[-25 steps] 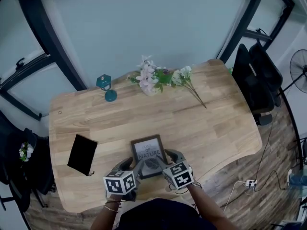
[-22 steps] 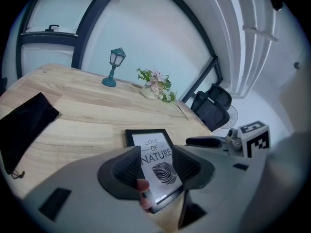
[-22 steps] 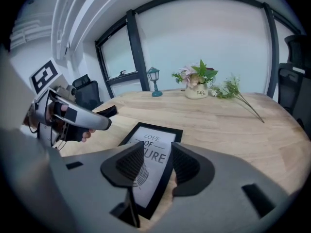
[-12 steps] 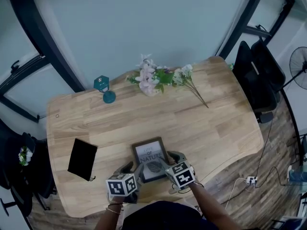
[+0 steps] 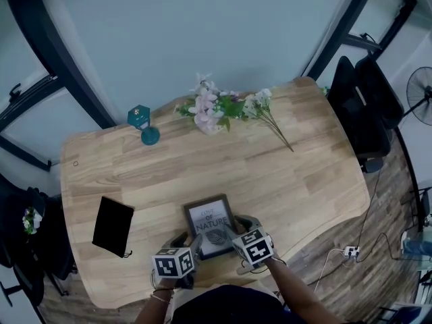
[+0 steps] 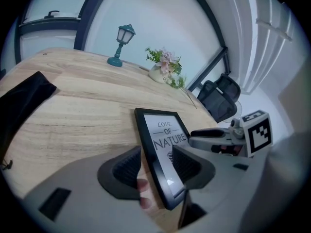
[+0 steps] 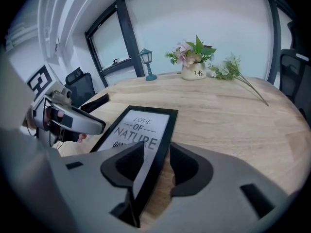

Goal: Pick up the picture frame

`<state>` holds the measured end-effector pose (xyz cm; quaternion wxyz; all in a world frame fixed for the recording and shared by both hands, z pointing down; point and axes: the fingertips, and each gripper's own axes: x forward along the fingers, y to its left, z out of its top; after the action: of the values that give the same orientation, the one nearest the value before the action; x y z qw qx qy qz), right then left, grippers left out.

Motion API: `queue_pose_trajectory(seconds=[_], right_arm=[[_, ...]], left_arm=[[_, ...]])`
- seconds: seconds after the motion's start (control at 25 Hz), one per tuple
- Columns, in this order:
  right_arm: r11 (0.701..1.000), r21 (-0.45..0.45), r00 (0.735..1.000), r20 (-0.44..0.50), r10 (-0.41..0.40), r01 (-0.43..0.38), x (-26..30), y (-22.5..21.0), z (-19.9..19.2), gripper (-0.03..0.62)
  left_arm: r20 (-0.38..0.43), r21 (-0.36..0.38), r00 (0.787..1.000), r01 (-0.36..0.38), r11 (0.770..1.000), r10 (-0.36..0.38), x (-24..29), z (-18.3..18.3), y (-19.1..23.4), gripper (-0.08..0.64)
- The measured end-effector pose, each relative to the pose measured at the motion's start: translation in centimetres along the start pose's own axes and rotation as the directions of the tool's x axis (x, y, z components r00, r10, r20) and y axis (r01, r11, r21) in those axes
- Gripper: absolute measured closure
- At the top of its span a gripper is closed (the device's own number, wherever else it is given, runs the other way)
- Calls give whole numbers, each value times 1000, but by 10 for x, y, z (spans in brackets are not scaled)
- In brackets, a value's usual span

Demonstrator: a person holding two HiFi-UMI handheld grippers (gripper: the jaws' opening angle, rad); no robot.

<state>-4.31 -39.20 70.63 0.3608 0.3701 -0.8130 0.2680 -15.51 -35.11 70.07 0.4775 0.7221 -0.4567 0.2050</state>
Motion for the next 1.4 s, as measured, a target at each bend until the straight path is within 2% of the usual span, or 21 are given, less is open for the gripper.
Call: queue_pose_trajectory(seconds=[0.36, 0.56, 0.84, 1.04, 1.4], right_arm=[[1000, 28, 1000, -27, -4, 4, 7, -2, -7, 430], [997, 76, 1000, -24, 12, -10, 9, -3, -8, 431], [998, 60, 999, -32, 13, -11, 9, -2, -9, 439], [992, 129, 999, -37, 16, -12, 9, -5, -9, 468], [994, 113, 999, -39, 2, 3, 7, -7, -9, 485]], left_arm=[[-23, 4, 999, -26, 1000, 26, 10, -10, 5, 373], [-14, 16, 998, -57, 998, 57, 10, -8, 8, 373], [-17, 40, 996, -88, 995, 89, 8, -5, 7, 371], [-46, 53, 995, -88, 995, 91, 14, -5, -3, 367], [-44, 55, 990, -131, 990, 133, 13, -5, 1, 395]])
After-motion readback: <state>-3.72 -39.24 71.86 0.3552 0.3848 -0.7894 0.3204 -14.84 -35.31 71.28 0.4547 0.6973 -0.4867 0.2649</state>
